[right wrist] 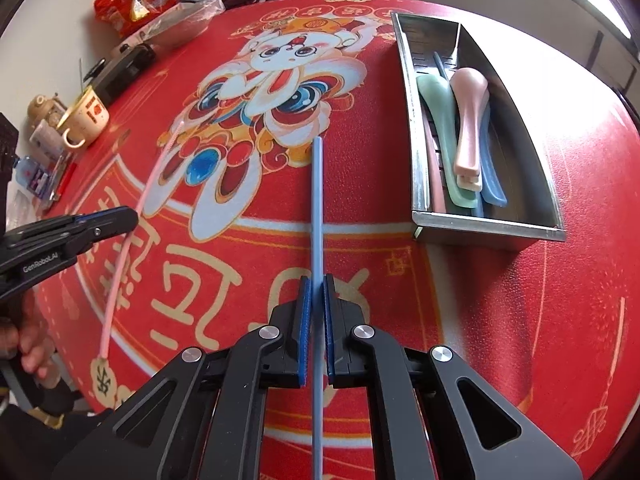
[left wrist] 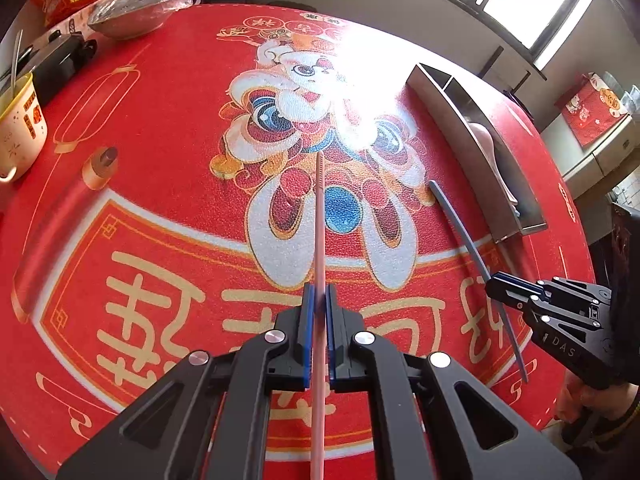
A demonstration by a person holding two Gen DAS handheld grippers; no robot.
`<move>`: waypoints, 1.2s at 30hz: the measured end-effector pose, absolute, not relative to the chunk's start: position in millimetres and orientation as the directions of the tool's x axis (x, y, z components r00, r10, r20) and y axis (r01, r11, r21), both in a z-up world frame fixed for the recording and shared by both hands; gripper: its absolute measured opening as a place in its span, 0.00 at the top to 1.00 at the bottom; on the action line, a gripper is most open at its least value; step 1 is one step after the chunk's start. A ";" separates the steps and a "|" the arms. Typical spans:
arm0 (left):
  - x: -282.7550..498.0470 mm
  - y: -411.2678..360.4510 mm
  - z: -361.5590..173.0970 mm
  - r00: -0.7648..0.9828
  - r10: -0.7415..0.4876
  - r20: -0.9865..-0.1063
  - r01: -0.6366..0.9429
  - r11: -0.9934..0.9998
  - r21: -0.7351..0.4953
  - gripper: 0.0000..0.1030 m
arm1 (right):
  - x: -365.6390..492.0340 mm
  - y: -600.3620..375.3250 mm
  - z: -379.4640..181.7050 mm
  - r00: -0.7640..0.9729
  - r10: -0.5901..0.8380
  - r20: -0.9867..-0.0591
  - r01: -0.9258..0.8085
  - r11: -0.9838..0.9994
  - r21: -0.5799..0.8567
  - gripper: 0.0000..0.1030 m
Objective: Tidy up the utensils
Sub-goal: 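Grasp the blue chopstick with the right gripper while the left gripper holds the pink chopstick, then lower the blue chopstick into the steel tray and open the right gripper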
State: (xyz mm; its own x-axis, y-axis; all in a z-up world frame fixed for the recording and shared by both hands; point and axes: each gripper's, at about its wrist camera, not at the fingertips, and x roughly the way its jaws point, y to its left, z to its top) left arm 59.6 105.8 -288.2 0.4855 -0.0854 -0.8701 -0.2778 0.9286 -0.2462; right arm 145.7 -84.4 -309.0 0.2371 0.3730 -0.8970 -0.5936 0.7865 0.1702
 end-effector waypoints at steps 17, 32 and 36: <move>71.4 91.7 -281.1 0.505 -0.097 -0.858 -0.267 0.927 -0.262 0.95 | 166.3 -116.0 -246.6 0.284 0.550 -0.785 -0.546 0.766 0.339 0.95; 72.8 90.8 -278.4 0.508 -0.068 -0.859 -0.311 0.915 -0.256 0.95 | 260.7 -125.2 -227.3 0.394 0.503 -0.770 -0.438 0.839 0.324 0.94; 69.6 93.1 -278.5 0.506 -0.055 -0.861 -0.327 0.911 -0.251 0.95 | 290.7 -111.9 -243.2 0.379 0.484 -0.789 -0.409 0.852 0.326 0.95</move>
